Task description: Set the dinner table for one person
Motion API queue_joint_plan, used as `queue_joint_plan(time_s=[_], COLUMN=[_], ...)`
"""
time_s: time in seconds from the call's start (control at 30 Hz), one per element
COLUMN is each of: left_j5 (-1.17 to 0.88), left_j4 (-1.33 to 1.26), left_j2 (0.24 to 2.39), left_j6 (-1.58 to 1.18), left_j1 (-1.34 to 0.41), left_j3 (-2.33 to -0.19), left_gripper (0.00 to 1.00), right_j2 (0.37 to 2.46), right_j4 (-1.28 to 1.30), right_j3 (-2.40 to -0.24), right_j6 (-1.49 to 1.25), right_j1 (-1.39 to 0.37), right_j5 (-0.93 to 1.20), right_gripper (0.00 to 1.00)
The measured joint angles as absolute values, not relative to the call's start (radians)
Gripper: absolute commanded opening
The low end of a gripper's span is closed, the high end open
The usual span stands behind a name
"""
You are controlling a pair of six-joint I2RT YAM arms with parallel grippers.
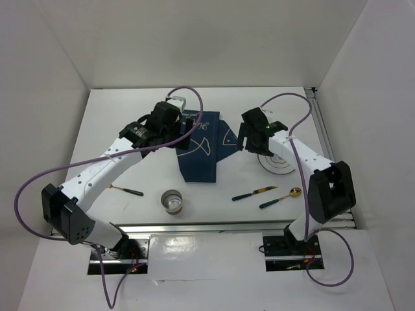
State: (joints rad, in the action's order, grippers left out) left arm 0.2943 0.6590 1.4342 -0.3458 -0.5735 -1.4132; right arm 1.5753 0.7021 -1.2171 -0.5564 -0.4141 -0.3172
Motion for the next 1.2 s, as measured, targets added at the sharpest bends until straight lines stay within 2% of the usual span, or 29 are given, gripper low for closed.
queue_joint_plan(time_s=[0.27, 0.63, 0.93, 1.1, 1.2], left_j5=[0.312, 0.336, 0.35, 0.361, 0.385], left_j4=[0.722, 0.765, 0.728, 0.692, 0.662], left_j2=[1.474, 1.742, 1.956, 1.995, 2.03], left_j6=[-0.344, -0.406, -0.421, -0.41, -0.395], left_j1=[-0.656, -0.911, -0.953, -0.952, -0.952], left_j3=[-1.407, -1.42, -1.454, -1.481, -1.502], left_gripper=[1.0, 0.9, 0.89, 0.72, 0.72], right_j2=[1.523, 1.262, 1.228, 1.221, 1.221], right_j4=[0.677, 0.657, 0.641, 0.635, 0.633], right_j3=[-1.168, -1.005, -0.976, -0.974, -0.974], right_j6=[-0.527, -0.492, -0.468, -0.463, -0.462], right_j1=[-0.411, -0.225, -0.151, -0.148, -0.148], right_j5=[-0.318, -0.216, -0.167, -0.159, -0.157], right_gripper=[1.0, 1.0, 1.0, 1.0, 1.0])
